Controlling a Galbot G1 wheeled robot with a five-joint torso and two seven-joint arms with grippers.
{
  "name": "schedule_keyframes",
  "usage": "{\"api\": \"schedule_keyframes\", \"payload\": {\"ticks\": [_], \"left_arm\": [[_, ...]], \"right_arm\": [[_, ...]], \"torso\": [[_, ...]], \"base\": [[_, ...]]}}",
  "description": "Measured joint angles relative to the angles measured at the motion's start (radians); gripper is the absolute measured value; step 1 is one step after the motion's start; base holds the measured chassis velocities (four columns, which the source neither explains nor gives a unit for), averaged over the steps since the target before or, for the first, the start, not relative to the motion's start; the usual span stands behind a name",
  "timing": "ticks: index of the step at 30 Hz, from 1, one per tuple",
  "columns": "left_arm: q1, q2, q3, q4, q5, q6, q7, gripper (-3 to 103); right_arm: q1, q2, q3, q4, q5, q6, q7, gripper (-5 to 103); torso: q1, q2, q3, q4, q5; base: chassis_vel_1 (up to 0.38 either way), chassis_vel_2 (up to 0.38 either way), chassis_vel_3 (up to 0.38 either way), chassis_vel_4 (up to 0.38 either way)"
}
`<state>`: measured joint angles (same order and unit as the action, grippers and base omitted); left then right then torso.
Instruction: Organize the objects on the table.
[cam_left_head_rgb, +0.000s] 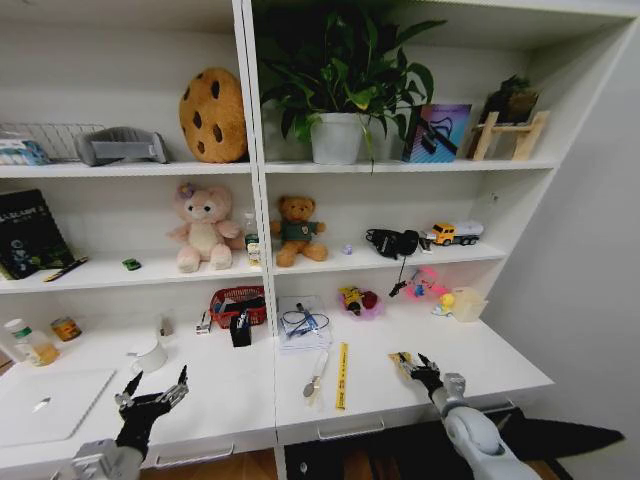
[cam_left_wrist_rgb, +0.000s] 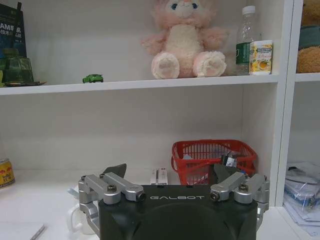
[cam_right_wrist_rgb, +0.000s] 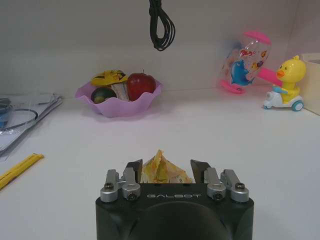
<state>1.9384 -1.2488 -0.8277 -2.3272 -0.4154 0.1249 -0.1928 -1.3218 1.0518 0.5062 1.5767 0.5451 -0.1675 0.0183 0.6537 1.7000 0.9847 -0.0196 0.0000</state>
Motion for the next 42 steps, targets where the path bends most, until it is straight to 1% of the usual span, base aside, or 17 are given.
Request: {"api": "schedule_keyframes", "payload": {"ticks": [2,3,5,6,9,10,11,12,14,15,16,22,27,30,34,41,42], "left_arm": [[0.000,-0.001,-0.001,0.000,0.000,0.000,0.000,99],[0.000,-0.001,-0.001,0.000,0.000,0.000,0.000,99],[-0.001,-0.001,-0.002,0.000,0.000,0.000,0.000,99],[-0.001,-0.001,-0.002,0.000,0.000,0.000,0.000,99],[-0.002,-0.002,-0.002,0.004,0.000,0.000,0.000,99],[-0.002,-0.002,-0.002,0.004,0.000,0.000,0.000,99],[-0.002,-0.003,-0.001,0.004,0.000,0.000,0.000,99],[-0.002,-0.003,-0.001,0.004,0.000,0.000,0.000,99],[-0.003,-0.003,-0.001,0.005,0.000,0.000,0.000,99],[-0.003,-0.003,-0.001,0.005,0.000,0.000,0.000,99],[-0.003,-0.003,-0.001,0.006,0.000,0.000,0.000,99],[-0.002,0.000,-0.001,0.007,0.000,0.000,0.000,99],[-0.001,0.001,-0.001,0.007,0.000,0.001,0.000,99],[0.002,0.005,-0.001,0.007,0.001,0.002,0.000,99],[0.004,0.011,-0.002,0.007,0.003,0.003,0.000,99],[0.005,0.005,-0.004,0.009,0.003,0.003,0.000,99],[0.005,0.005,-0.004,0.009,0.003,0.003,0.000,99]], "right_arm": [[-0.003,0.001,-0.002,0.002,0.000,-0.005,0.000,47],[-0.003,0.001,-0.002,0.002,0.000,-0.005,0.000,47],[-0.005,0.003,-0.003,0.008,0.000,-0.006,-0.001,37],[-0.005,0.003,-0.003,0.008,0.000,-0.006,-0.001,37],[-0.005,0.002,-0.002,0.012,-0.001,-0.006,0.001,20],[-0.005,0.002,-0.002,0.012,-0.001,-0.006,0.001,20],[-0.004,0.001,0.001,0.014,-0.001,-0.006,0.002,15],[-0.004,0.001,0.001,0.014,-0.001,-0.006,0.002,15],[-0.004,-0.001,0.004,0.017,-0.001,-0.007,0.001,4],[-0.004,-0.001,0.004,0.017,-0.001,-0.007,0.001,4],[-0.004,-0.002,0.004,0.021,0.000,-0.007,0.001,2],[0.040,-0.025,0.002,0.054,0.035,0.004,0.000,0],[0.113,-0.043,-0.014,0.024,0.022,0.031,0.008,0],[0.210,-0.062,-0.050,-0.048,0.007,0.040,-0.004,0],[0.262,-0.070,-0.086,-0.090,0.001,0.044,-0.007,0],[0.374,-0.069,-0.201,-0.164,0.017,0.045,-0.044,0],[0.374,-0.069,-0.201,-0.164,0.017,0.045,-0.044,0]], "torso": [[0.000,0.000,0.000,0.0000,0.0000],[0.000,0.000,0.000,0.0000,0.0000],[0.000,0.000,0.000,0.0000,0.0000],[0.000,0.000,0.000,0.0000,0.0000],[0.000,0.000,0.000,0.0001,0.0000],[0.000,0.000,0.000,0.0001,0.0000],[0.000,0.000,0.000,0.0001,-0.0001],[0.000,0.000,0.000,0.0001,-0.0001],[0.000,0.000,0.000,0.0000,0.0000],[0.000,0.000,0.000,0.0000,0.0000],[0.000,0.000,0.000,0.0000,0.0000],[0.000,0.000,0.000,0.0000,-0.0001],[0.000,0.000,0.000,0.0002,-0.0001],[0.000,0.000,0.000,0.0001,-0.0001],[0.000,0.000,0.000,0.0001,0.0001],[0.000,0.000,0.000,-0.0001,-0.0002],[0.000,0.000,0.000,-0.0001,-0.0002]], "base": [[0.000,0.000,0.000,0.000],[0.000,0.000,0.000,0.000],[0.000,0.000,0.000,0.000],[0.000,0.000,0.000,0.000],[0.000,0.000,0.000,0.000],[0.000,0.000,0.000,0.000],[0.000,0.000,0.000,0.000],[0.000,0.000,0.000,0.000],[0.000,0.000,0.000,0.000],[0.000,0.000,0.000,0.000],[0.000,0.000,0.000,0.000],[0.000,0.000,0.000,0.000],[0.000,0.000,0.000,0.000],[0.000,0.000,0.000,0.000],[0.000,0.000,0.000,0.000],[0.000,0.000,0.000,0.000],[0.000,0.000,0.000,0.000]]}}
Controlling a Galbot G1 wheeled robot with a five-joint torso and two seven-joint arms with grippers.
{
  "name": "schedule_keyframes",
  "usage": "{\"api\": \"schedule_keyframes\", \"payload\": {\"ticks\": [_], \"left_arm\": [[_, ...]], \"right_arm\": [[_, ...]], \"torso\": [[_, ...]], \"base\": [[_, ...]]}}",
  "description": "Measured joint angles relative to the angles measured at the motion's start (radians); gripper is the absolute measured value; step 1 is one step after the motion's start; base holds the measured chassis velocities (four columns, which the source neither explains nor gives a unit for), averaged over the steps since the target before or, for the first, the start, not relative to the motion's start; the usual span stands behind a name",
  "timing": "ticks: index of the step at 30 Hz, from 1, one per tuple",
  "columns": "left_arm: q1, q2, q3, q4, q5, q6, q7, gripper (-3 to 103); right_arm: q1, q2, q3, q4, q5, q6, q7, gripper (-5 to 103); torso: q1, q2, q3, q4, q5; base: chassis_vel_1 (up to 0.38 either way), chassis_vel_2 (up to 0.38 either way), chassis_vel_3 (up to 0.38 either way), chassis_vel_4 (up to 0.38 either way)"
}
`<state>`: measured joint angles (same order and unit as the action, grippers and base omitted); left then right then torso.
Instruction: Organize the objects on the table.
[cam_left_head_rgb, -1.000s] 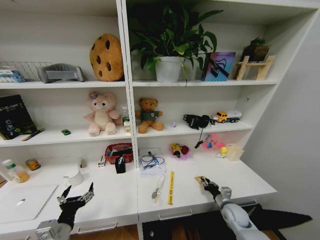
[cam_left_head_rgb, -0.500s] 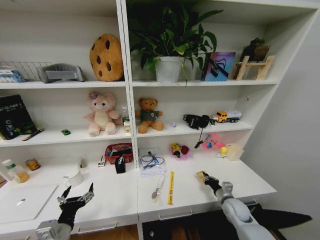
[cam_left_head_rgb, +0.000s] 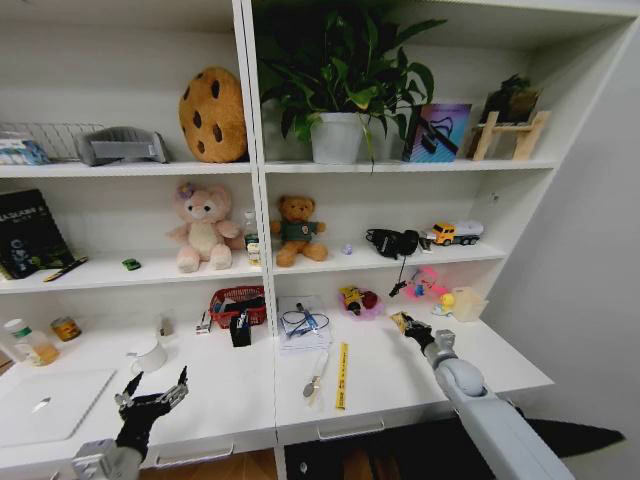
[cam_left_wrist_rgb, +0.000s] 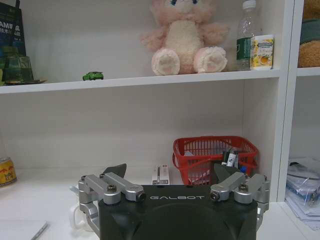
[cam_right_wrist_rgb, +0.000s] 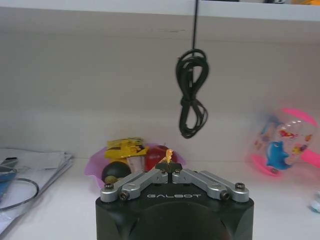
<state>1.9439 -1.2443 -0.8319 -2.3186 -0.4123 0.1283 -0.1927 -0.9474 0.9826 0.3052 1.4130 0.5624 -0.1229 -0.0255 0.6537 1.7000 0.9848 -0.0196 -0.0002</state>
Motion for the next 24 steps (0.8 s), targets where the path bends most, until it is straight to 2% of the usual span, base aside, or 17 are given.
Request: {"api": "schedule_keyframes", "payload": {"ticks": [5,12,17,19,20,24], "left_arm": [[0.002,-0.001,-0.003,0.003,-0.001,0.000,-0.001,99],[0.000,0.000,-0.001,0.012,-0.002,0.001,-0.002,99],[-0.002,0.000,0.005,0.014,0.000,0.002,-0.002,99],[-0.002,0.000,0.002,0.014,-0.001,0.003,-0.002,99],[-0.002,0.000,0.002,0.014,-0.001,0.003,-0.002,99],[0.000,-0.005,0.000,0.014,-0.002,0.003,-0.002,99]], "right_arm": [[0.105,0.036,-0.089,-0.066,0.014,0.005,0.005,0],[0.136,0.050,-0.098,-0.101,0.011,0.032,0.011,0],[0.146,0.051,-0.099,-0.102,0.029,0.009,0.012,-3],[0.134,0.052,-0.098,-0.097,0.039,0.001,0.004,8],[0.134,0.052,-0.098,-0.097,0.039,0.001,0.004,8],[0.108,0.061,-0.085,-0.101,0.035,0.008,-0.005,29]], "torso": [[0.000,0.000,0.000,0.0005,0.0000],[0.001,0.000,0.000,-0.0004,0.0001],[0.001,0.000,0.000,0.0003,0.0002],[0.000,0.000,0.000,0.0000,0.0002],[0.000,0.000,0.000,0.0000,0.0002],[-0.001,0.000,0.000,0.0000,0.0002]], "base": [[0.000,0.000,0.000,0.000],[-0.091,0.114,0.090,-0.083],[-0.044,0.049,0.045,-0.051],[0.000,0.000,0.000,0.000],[0.000,0.000,0.000,0.000],[0.000,0.000,0.000,0.000]]}}
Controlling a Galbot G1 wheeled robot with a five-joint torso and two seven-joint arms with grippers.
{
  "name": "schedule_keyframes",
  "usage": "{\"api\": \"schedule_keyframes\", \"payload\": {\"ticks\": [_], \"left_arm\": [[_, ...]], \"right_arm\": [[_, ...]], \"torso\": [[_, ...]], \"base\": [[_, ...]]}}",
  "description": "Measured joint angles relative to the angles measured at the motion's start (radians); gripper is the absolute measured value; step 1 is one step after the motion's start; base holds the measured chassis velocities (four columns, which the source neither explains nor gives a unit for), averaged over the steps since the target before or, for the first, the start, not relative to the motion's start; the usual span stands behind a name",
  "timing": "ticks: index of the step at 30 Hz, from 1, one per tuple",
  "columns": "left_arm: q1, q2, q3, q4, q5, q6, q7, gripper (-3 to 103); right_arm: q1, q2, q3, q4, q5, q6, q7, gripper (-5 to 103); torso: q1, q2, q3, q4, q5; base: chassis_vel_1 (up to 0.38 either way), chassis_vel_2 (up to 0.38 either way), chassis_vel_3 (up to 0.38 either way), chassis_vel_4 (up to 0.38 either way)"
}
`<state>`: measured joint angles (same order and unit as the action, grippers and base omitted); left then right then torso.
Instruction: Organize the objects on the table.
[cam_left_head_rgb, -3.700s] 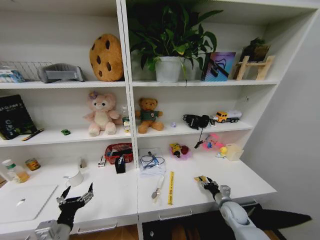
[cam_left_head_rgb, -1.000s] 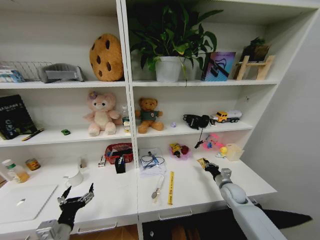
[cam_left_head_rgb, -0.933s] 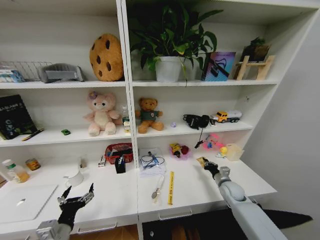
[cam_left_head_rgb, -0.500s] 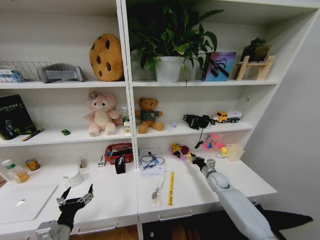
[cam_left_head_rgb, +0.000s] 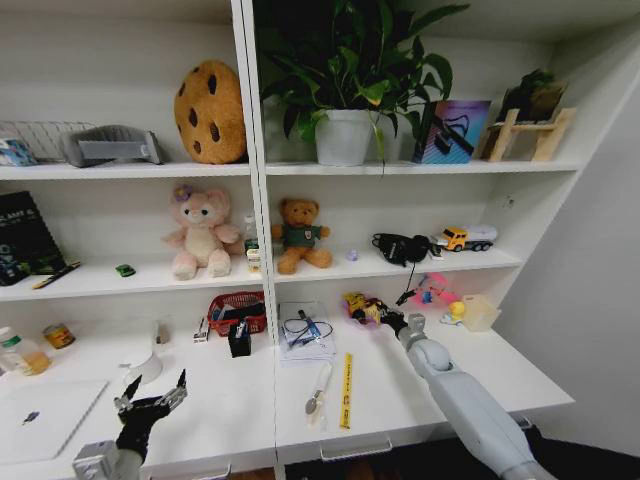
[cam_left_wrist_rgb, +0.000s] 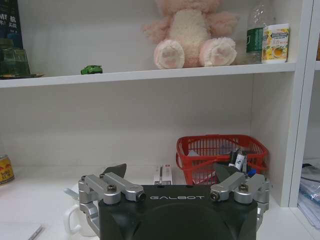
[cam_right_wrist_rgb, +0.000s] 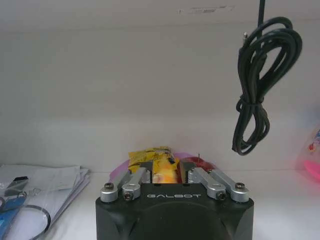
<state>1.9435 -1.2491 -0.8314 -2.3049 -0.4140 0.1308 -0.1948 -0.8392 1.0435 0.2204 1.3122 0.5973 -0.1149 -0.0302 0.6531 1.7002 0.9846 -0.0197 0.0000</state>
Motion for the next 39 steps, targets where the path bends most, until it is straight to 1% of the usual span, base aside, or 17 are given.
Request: {"api": "schedule_keyframes", "payload": {"ticks": [1,3,4,7,10,11,12,15,16,19,22,25,27,28,30,34,39], "left_arm": [[0.000,0.000,0.000,0.000,0.000,0.000,0.000,99],[-0.001,-0.004,0.000,0.000,0.000,-0.001,0.000,99],[-0.001,-0.004,0.000,0.000,0.000,-0.001,0.000,99],[-0.001,-0.007,0.000,0.001,0.000,-0.002,0.000,99],[-0.002,-0.006,-0.002,0.001,-0.002,-0.002,-0.001,99],[-0.003,-0.004,-0.004,0.001,-0.004,-0.002,-0.001,99],[-0.003,-0.004,-0.004,0.001,-0.004,-0.002,-0.001,99],[-0.007,0.000,-0.007,0.001,-0.008,-0.002,-0.002,99],[-0.007,0.000,-0.007,0.001,-0.008,-0.002,-0.002,99],[-0.008,0.001,-0.009,-0.004,-0.013,-0.001,-0.005,99],[-0.008,0.001,-0.012,-0.010,-0.019,-0.001,-0.012,99],[-0.009,0.004,-0.014,-0.016,-0.025,-0.001,-0.016,99],[-0.012,0.012,-0.016,-0.028,-0.036,0.000,-0.017,96],[-0.012,0.012,-0.016,-0.028,-0.036,0.000,-0.017,96],[-0.017,0.018,-0.017,-0.035,-0.044,0.002,-0.016,100],[-0.022,0.020,-0.013,-0.039,-0.047,0.003,-0.016,100],[-0.024,0.020,-0.015,-0.048,-0.055,0.002,-0.014,100]], "right_arm": [[0.000,0.000,0.000,0.000,0.000,0.000,0.000,29],[-0.013,-0.003,0.008,0.010,-0.006,0.007,-0.002,40],[-0.013,-0.003,0.008,0.010,-0.006,0.007,-0.002,40],[-0.064,-0.022,0.036,0.066,-0.003,0.007,-0.022,56],[-0.123,-0.046,0.066,0.137,0.010,0.003,-0.033,61],[-0.158,-0.056,0.082,0.185,0.019,0.002,-0.018,67],[-0.158,-0.056,0.082,0.185,0.019,0.002,-0.018,67],[-0.277,-0.082,0.129,0.364,0.041,0.004,0.054,83],[-0.277,-0.082,0.129,0.364,0.041,0.004,0.054,83],[-0.405,-0.095,0.185,0.516,0.021,-0.003,0.131,97],[-0.510,-0.092,0.248,0.604,-0.002,-0.004,0.155,99],[-0.588,-0.078,0.311,0.664,-0.026,0.007,0.147,100],[-0.697,-0.052,0.403,0.745,-0.058,0.037,0.103,100],[-0.697,-0.052,0.403,0.745,-0.058,0.037,0.103,100],[-0.812,-0.017,0.498,0.816,-0.081,0.077,0.052,100],[-0.902,0.032,0.583,0.866,-0.101,0.113,0.008,100],[-0.927,0.057,0.613,0.879,-0.113,0.122,0.001,100]], "torso": [[0.000,0.000,0.000,0.0000,0.0000],[0.000,0.000,0.000,0.0000,0.0000],[0.000,0.000,0.000,0.0000,0.0000],[0.001,0.000,0.000,0.0006,0.0001],[0.001,0.000,0.000,0.0000,0.0000],[0.001,0.000,0.000,-0.0003,-0.0001],[0.001,0.000,0.000,-0.0003,-0.0001],[0.000,0.000,0.000,0.0003,-0.0001],[0.000,0.000,0.000,0.0003,-0.0001],[0.000,0.000,0.000,0.0000,-0.0001],[0.000,0.000,0.000,0.0001,0.0000],[0.000,0.000,0.000,-0.0001,0.0000],[0.000,0.000,0.000,0.0003,0.0000],[0.000,0.000,0.000,0.0003,0.0000],[0.000,0.000,0.000,-0.0001,0.0000],[0.000,0.000,0.000,-0.0002,-0.0002],[0.000,0.000,0.000,0.0003,-0.0001]], "base": [[0.000,0.000,0.000,0.000],[0.000,0.000,0.000,0.000],[0.000,0.000,0.000,0.000],[0.000,0.000,0.000,0.000],[0.000,0.000,0.000,0.000],[0.000,0.000,0.000,0.000],[0.000,0.000,0.000,0.000],[0.000,0.000,0.000,0.000],[0.000,0.000,0.000,0.000],[0.000,0.000,0.000,0.000],[0.000,0.000,0.000,0.000],[0.000,0.000,0.000,0.000],[0.000,0.000,0.000,0.000],[0.000,0.000,0.000,0.000],[0.000,0.000,0.000,0.000],[0.000,0.000,0.000,0.000],[0.000,0.000,0.000,0.000]]}}
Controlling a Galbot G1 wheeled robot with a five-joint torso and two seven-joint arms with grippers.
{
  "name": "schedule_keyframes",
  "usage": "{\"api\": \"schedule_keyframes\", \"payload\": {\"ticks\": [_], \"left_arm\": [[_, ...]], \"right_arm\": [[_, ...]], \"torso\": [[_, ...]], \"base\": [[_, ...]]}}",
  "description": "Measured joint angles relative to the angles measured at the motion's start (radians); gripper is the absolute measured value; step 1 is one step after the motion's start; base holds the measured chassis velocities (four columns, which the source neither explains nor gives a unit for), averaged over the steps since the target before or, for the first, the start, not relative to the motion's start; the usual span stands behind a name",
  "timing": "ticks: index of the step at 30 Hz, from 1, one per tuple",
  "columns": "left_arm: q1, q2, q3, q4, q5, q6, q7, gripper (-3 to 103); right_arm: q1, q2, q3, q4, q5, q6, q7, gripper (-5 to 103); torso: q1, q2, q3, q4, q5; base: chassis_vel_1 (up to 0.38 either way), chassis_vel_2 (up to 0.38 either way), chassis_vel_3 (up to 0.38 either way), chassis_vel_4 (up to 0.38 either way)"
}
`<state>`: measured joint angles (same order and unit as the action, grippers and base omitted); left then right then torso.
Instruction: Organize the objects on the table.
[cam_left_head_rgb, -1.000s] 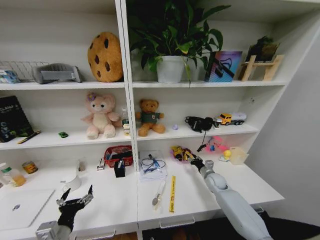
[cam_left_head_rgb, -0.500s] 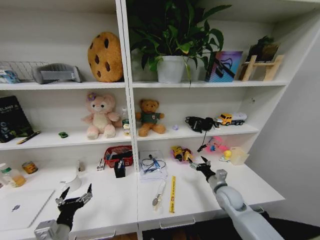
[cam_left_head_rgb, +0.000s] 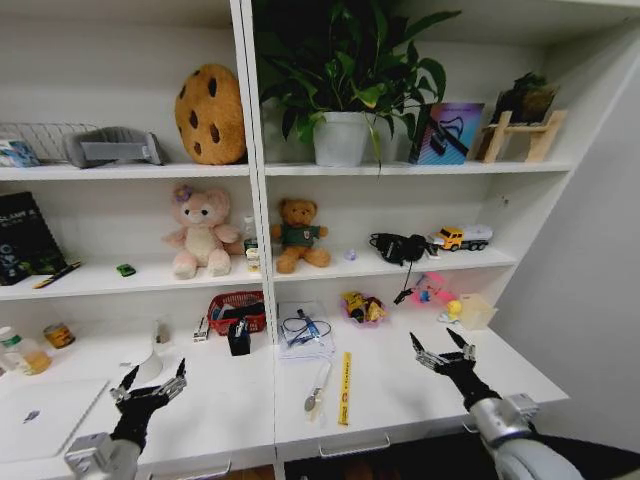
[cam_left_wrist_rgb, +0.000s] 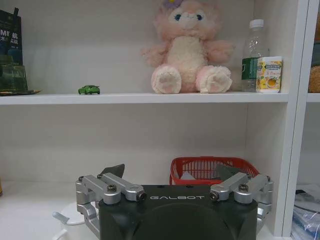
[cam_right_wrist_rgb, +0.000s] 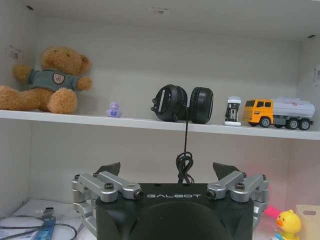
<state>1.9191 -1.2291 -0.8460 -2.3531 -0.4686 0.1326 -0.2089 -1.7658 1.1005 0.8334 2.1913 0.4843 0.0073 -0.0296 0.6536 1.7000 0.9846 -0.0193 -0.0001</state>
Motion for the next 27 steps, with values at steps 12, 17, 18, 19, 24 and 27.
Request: {"api": "schedule_keyframes", "payload": {"ticks": [12,17,18,19,24,27], "left_arm": [[-0.008,0.027,-0.024,-0.021,-0.052,-0.006,-0.024,100],[-0.016,0.060,-0.106,-0.045,-0.092,0.013,-0.009,100],[-0.011,0.057,-0.113,-0.050,-0.093,0.018,0.005,100],[-0.011,0.057,-0.113,-0.050,-0.093,0.018,0.005,100],[0.023,0.025,-0.126,-0.069,-0.047,0.025,0.079,100],[0.030,0.025,-0.139,-0.075,-0.036,0.037,0.096,100]], "right_arm": [[0.005,0.001,-0.002,-0.003,0.000,0.000,0.000,100],[0.009,0.000,-0.006,-0.007,0.000,0.000,0.000,100],[0.009,0.000,-0.006,-0.007,0.000,0.000,0.000,100],[0.009,0.000,-0.006,-0.007,0.000,0.000,0.000,100],[0.011,-0.001,-0.008,-0.009,0.001,-0.001,0.000,100],[0.011,-0.001,-0.008,-0.009,0.001,-0.002,0.000,100]], "torso": [[0.000,0.000,0.000,-0.0002,0.0001],[0.000,0.000,0.000,-0.0002,0.0001],[0.000,0.000,0.000,-0.0002,0.0001],[0.000,0.000,0.000,-0.0002,0.0001],[0.000,0.000,0.000,-0.0001,0.0000],[0.000,0.000,0.000,-0.0002,0.0001]], "base": [[0.000,0.000,0.000,0.000],[0.000,0.000,0.000,0.000],[0.000,0.000,0.000,0.000],[0.000,0.000,0.000,0.000],[0.000,0.000,0.000,0.000],[0.000,0.000,0.000,0.000]]}}
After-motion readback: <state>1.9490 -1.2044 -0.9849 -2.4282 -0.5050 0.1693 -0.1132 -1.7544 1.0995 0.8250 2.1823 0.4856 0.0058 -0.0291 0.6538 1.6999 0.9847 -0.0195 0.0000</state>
